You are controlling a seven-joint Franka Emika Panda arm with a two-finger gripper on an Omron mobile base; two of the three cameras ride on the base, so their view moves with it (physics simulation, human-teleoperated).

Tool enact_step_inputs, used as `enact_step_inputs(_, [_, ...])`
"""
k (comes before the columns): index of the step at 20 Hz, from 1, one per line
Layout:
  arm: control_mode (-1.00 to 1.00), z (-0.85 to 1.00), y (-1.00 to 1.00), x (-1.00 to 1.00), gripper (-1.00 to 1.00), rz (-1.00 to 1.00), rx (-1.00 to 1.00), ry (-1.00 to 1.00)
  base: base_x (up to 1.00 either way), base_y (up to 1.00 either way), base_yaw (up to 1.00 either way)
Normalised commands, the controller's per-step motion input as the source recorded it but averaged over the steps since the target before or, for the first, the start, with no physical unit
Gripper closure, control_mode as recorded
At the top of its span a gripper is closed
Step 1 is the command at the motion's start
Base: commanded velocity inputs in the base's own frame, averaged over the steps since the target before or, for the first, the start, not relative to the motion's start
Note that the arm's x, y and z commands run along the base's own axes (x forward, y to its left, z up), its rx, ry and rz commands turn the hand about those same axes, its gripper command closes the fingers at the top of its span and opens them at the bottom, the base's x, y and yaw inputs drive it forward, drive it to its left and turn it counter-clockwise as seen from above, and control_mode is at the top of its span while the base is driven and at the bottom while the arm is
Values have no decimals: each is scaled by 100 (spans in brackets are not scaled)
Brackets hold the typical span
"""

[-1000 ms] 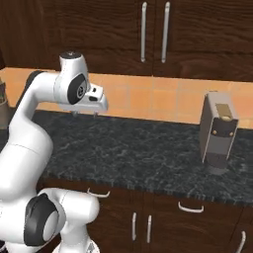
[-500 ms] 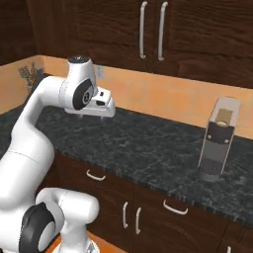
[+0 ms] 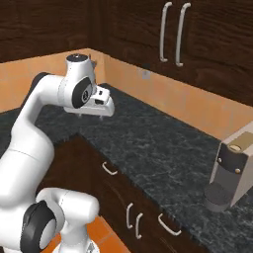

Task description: Take a straw from the drawer in front and place it inside the glass cup on the dining counter.

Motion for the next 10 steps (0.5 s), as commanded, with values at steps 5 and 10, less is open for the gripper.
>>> enact_step_inputs(5, [100, 0, 0, 0, -100, 0, 0, 0, -20, -94, 50])
enact_step_inputs(10, [100, 0, 0, 0, -100, 0, 0, 0, -7, -86, 40])
